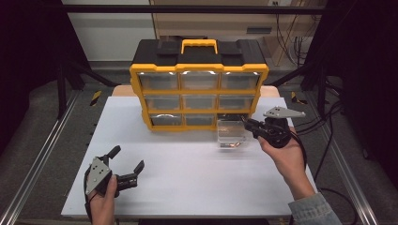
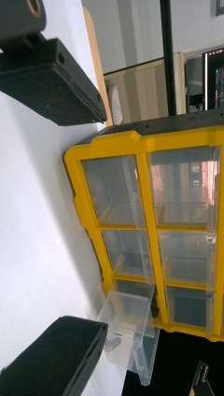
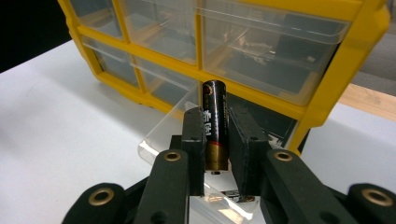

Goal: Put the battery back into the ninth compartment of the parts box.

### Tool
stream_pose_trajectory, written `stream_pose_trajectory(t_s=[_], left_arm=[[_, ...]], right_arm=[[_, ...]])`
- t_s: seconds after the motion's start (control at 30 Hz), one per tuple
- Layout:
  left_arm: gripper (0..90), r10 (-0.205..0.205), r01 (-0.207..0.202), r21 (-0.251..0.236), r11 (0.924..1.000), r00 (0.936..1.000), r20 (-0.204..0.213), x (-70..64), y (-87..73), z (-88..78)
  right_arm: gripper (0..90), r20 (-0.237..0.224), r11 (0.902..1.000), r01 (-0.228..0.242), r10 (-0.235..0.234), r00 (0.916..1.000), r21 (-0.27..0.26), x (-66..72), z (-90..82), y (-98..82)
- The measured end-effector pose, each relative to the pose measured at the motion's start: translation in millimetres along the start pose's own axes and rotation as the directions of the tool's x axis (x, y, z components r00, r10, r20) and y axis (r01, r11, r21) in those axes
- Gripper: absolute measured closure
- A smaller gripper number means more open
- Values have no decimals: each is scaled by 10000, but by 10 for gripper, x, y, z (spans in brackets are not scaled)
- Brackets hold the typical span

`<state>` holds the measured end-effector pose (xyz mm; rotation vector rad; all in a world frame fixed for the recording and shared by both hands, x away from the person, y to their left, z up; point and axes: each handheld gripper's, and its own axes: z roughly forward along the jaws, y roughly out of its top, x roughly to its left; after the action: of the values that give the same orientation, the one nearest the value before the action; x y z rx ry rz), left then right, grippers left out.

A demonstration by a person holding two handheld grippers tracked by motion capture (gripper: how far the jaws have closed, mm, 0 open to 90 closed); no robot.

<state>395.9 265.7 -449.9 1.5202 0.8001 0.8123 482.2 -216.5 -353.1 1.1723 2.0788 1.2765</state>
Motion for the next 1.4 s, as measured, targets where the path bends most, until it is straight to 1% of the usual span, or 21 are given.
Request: stream_pose_trajectory(t_s=[0.2, 0.33, 0.37, 0.5, 0.53, 0.63, 0.7, 0.73, 0.77, 0.8, 0.83, 0.87, 0.93, 1.0, 1.07, 1.1, 1.17, 1.23, 1.3, 1.4], left_arm=[[15, 7, -7, 9, 10000, 10000, 16, -3, 0, 2], [15, 31, -31, 36, 10000, 10000, 38, -9, 0, 5], [14, 40, -40, 35, 10000, 10000, 46, -11, 1, 6], [15, 59, -59, 38, 10000, 10000, 75, -14, 0, 10], [14, 63, -63, 45, 10000, 9999, 78, -15, 0, 12], [15, 76, -76, 42, 10000, 9999, 88, -15, 1, 14], [15, 71, -72, 39, 10000, 9999, 96, -14, 1, 16], [15, 71, -71, 43, 10000, 9999, 102, -14, 1, 17], [15, 67, -68, 50, 10000, 9999, 107, -14, 0, 17], [15, 60, -61, 53, 10000, 9999, 112, -14, -1, 16], [15, 59, -59, 53, 10000, 9999, 111, -14, -1, 14], [14, 56, -57, 49, 10000, 9999, 110, -14, 0, 14], [15, 58, -58, 50, 10000, 9999, 119, -15, 0, 16], [15, 54, -55, 64, 10000, 9999, 123, -17, -2, 19], [15, 69, -70, 77, 9999, 9999, 123, -18, -2, 18], [15, 64, -65, 67, 10000, 9999, 123, -18, -1, 16], [15, 79, -80, 79, 9999, 9999, 121, -18, -2, 17], [15, 81, -82, 92, 9999, 9999, 122, -19, -1, 16], [14, 98, -99, 98, 9999, 9999, 129, -23, 0, 16], [14, 102, -103, 94, 9999, 9999, 114, -23, 1, 12]], right_arm=[[766, 91, 9995, 141, -144, 9999, 282, -61, 62, 24], [766, 117, 9979, 312, -319, 9994, 562, -76, 145, 34], [766, 132, 9976, 295, -304, 9995, 634, -79, 170, 34], [766, 73, 9945, 366, -375, 9993, 984, -91, 280, 21], [766, 50, 9934, 367, -374, 9993, 1082, -82, 302, 17], [766, -26, 9900, 572, -574, 9983, 1286, -62, 375, 6], [766, -3, 9872, 571, -577, 9983, 1487, -54, 430, -1], [764, 31, 9876, 620, -631, 9980, 1443, -57, 463, -4], [726, 163, 9880, 705, -734, 9972, 1375, -57, 484, -5], [633, 258, 9899, 698, -735, 9970, 1234, -60, 501, 0], [560, 164, 9923, 567, -588, 9981, 1101, -64, 510, 7], [514, 46, 9944, 499, -506, 9987, 927, -66, 510, 12], [415, 124, 9963, 481, -491, 9987, 706, -59, 489, 24], [352, 3, 9981, 427, -427, 9991, 436, -52, 450, 38], [261, 9, 9991, 344, -344, 9994, 229, -46, 407, 56], [226, 15, 9992, 400, -400, 9992, 30, -56, 391, 64], [176, 16, 9989, 290, -290, 9996, -377, -67, 351, 78], [124, 71, 9972, 52, -47, 10000, -743, -90, 310, 92], [112, 71, 9933, -160, 169, 9998, -1142, -114, 263, 104], [95, 63, 9863, -331, 346, 9994, -1619, -130, 195, 117]])
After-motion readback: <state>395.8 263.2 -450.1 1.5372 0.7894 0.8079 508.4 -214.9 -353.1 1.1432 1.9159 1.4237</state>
